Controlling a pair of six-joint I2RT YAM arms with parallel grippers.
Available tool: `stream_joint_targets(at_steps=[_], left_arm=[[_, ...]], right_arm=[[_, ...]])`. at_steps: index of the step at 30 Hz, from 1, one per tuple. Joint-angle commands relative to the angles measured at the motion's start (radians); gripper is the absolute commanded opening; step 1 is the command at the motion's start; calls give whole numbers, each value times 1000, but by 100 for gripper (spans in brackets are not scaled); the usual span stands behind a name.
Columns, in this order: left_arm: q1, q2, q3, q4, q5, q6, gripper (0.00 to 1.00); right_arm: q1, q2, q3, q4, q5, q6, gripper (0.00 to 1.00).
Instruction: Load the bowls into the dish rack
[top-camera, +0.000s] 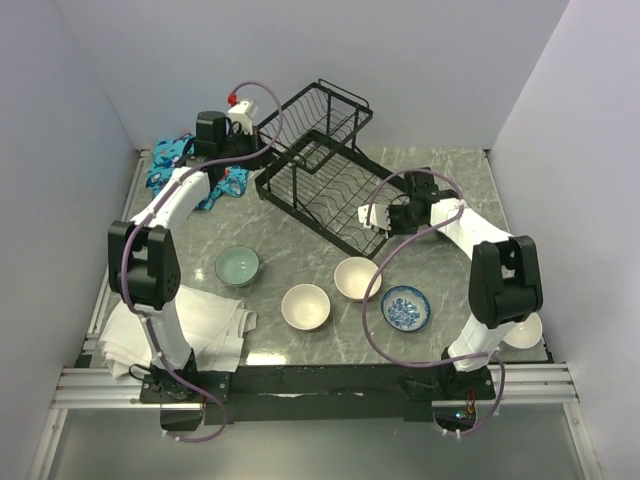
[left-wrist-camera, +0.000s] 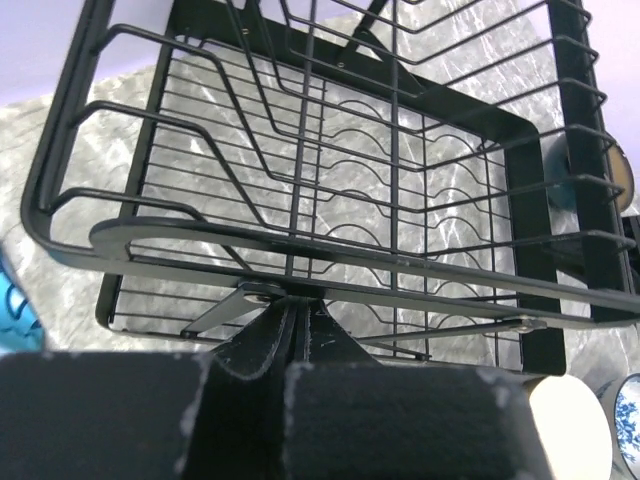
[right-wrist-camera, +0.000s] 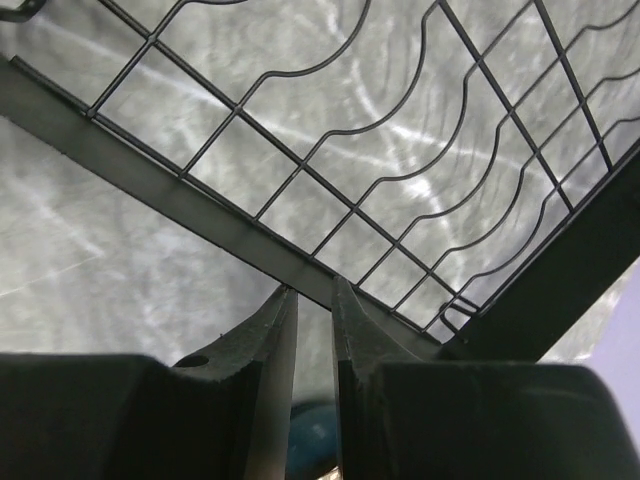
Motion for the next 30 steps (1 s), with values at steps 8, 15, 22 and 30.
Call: stream_joint_targets(at_steps=[8, 15, 22, 30], left_arm=[[-38, 112, 185, 62, -24, -24, 1], [-86, 235, 315, 65, -45, -7, 1], [-127, 313, 412, 78, -64, -1, 1], [-137, 367, 482, 95, -134, 38, 11]], right_arm=[[-1, -156, -113, -63, 60, 134, 0], [33, -211, -174, -70, 49, 197, 0], [74, -234, -207, -31, 41, 252, 0], [185, -141, -70, -13, -22, 327, 0]])
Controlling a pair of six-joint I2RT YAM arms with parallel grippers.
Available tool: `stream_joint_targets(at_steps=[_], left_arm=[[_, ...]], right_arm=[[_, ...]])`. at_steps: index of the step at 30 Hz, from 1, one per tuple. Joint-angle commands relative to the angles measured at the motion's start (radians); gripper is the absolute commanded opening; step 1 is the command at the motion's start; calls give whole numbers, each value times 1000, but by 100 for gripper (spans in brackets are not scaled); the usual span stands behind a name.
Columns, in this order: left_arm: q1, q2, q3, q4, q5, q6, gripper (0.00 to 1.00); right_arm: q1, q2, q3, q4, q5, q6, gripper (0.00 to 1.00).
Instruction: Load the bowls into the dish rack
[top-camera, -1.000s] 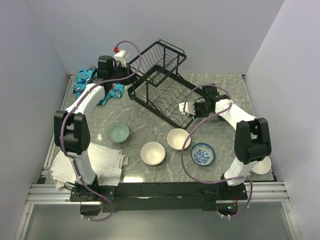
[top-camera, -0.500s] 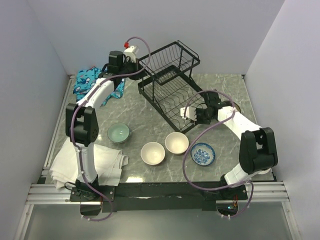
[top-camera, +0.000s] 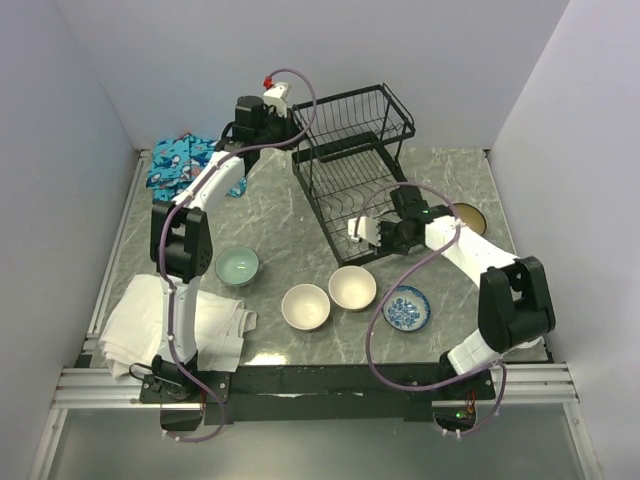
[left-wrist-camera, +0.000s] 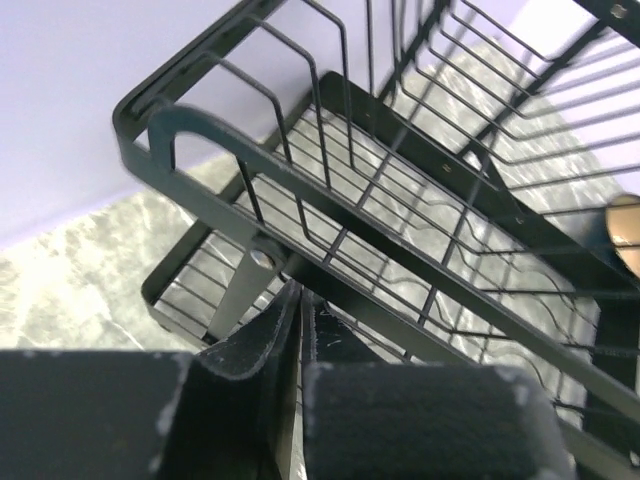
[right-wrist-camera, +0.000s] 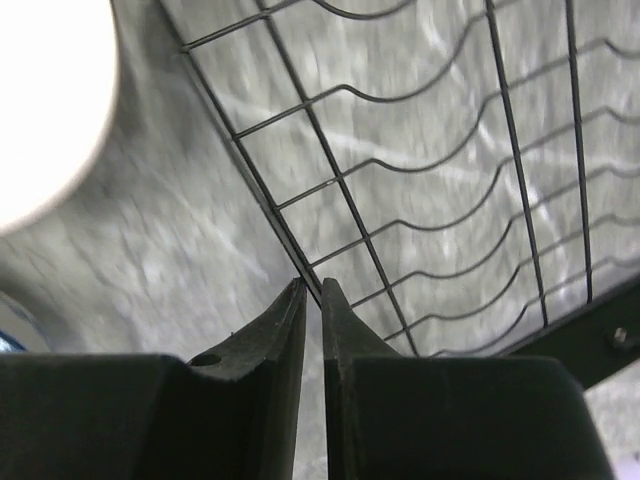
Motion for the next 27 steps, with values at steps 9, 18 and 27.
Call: stream_joint_targets(at_steps=[9, 18, 27], left_arm=[[-10, 65, 134, 54, -82, 59, 17], [-9, 74, 146, 63, -100, 59, 23], [51, -33, 34, 25, -83, 42, 27]], right_arm=[[152, 129, 198, 87, -159, 298, 0], [187, 173, 227, 181, -169, 481, 0], [186, 184, 238, 179, -130, 432, 0]])
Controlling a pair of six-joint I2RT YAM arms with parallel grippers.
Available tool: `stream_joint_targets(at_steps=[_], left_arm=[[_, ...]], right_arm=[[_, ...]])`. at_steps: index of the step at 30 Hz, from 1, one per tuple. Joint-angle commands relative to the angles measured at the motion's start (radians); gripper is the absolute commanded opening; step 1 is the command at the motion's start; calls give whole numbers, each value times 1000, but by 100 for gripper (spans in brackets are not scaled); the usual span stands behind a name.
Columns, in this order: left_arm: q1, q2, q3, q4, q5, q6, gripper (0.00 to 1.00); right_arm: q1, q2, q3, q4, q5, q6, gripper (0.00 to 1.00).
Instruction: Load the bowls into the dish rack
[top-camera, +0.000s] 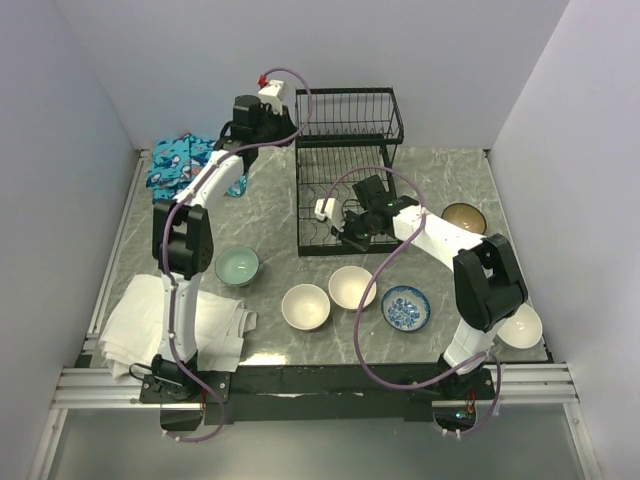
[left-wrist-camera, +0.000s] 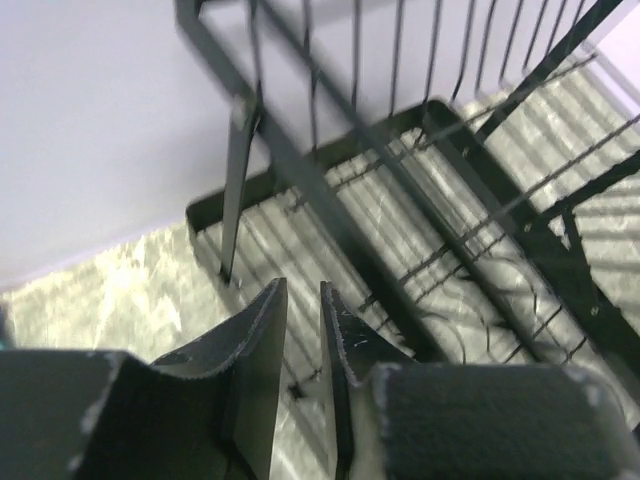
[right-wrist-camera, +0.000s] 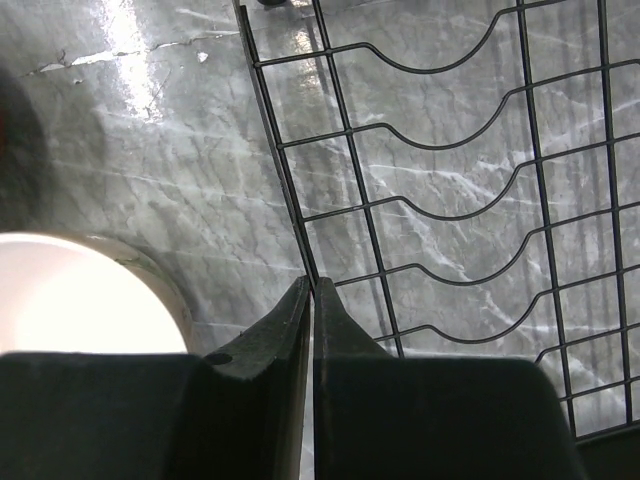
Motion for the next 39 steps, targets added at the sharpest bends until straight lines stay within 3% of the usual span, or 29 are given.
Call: stream_joint_targets(at_steps=[1, 6, 12, 15, 16, 18, 20, 24, 25, 29, 32, 36, 39], left_arm=[[37, -124, -99, 4, 37, -1, 27], [56, -416, -411, 107, 49, 63, 40], [63, -742, -700, -8, 94, 129, 60], [60, -914, -832, -23, 152, 157, 70], [56, -948, -851, -43, 170, 161, 72], [30, -1022, -877, -135, 207, 217, 76], [-11, -1066, -891, -186, 230, 262, 77], [-82, -1122, -951, -235, 229, 302, 80], [-107, -1126, -959, -253, 214, 313, 79], [-292, -1116, -991, -299, 119, 387, 79], [-401, -1079, -979, -350, 91, 430, 79], [-464, -1016, -933, -373, 98, 445, 78], [-527, -930, -890, -402, 100, 479, 73]], right_arm=[[3, -20, 35, 84, -5, -6, 0], [2, -44, 3, 121, 44, -9, 0], [-9, -40, 15, 136, 64, 2, 0], [-8, -77, 31, 121, 44, 2, 20], [-11, -96, 31, 122, 43, 26, 33], [-9, -160, 37, 93, 35, 48, 50], [-9, -212, 29, 76, 27, 89, 59], [-18, -402, -15, 59, 43, 184, 64], [-29, -437, -41, 77, 76, 278, 65], [-138, -623, -88, 154, 159, 504, 67], [-211, -674, -63, 127, 191, 641, 68], [-305, -718, -39, 81, 164, 845, 69], [-316, -729, -6, 38, 193, 873, 71]])
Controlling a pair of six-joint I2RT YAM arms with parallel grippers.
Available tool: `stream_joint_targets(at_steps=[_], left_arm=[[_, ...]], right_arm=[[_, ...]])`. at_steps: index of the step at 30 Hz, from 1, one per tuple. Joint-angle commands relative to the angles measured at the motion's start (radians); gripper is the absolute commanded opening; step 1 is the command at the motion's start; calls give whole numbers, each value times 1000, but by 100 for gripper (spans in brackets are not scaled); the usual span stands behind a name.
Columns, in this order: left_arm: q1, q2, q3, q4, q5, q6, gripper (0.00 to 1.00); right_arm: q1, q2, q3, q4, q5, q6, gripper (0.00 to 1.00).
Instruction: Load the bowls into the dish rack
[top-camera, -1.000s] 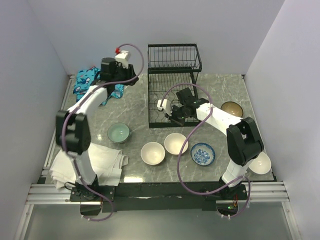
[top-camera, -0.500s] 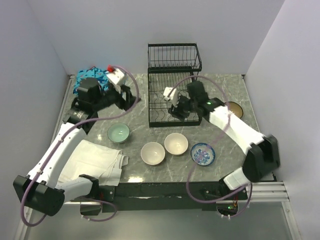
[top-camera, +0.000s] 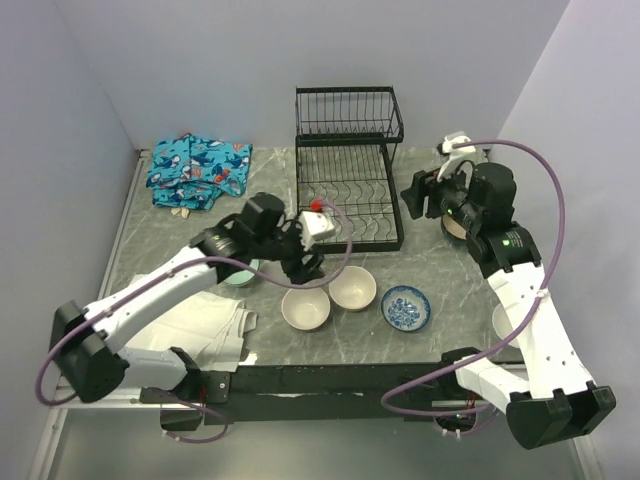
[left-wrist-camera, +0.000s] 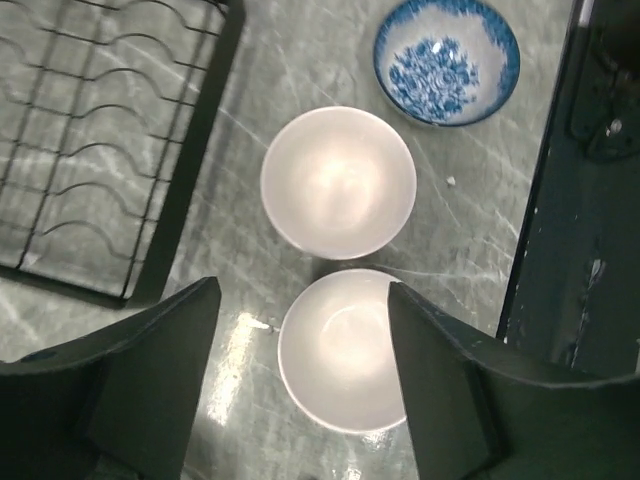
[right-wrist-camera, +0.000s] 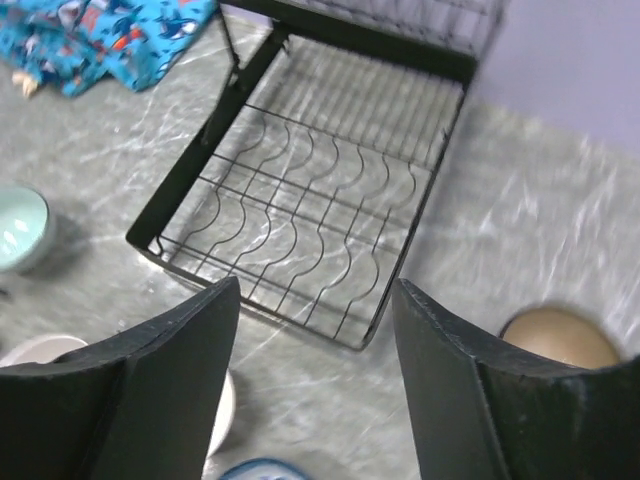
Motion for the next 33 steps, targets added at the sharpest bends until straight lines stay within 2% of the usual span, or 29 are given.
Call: stream_joint_targets(at_steps=[1, 5, 8, 14, 18, 24, 33], left_arm=[[-80, 118, 95, -45, -25, 67, 72], [-211, 192, 150, -65, -117, 70, 70], [-258, 237, 163, -78, -160, 81, 69], [-270, 289, 167, -52, -180, 101, 68], [-310, 344, 187, -9, -278, 107, 66], [-362, 409, 189, 13, -335, 107, 62], [-362, 462, 198, 37, -317, 60, 58]], right_arm=[[-31, -25, 75, -63, 42, 181, 72], [-58, -39, 140, -149, 65, 187, 73], [-69, -79, 149, -187, 39, 157, 73], [-88, -178, 79, -215, 79, 146, 73], [-105, -217, 46, -253, 102, 158, 75], [-123, -235, 5, -246, 82, 167, 74], [-178, -275, -44, -232, 33, 210, 75]])
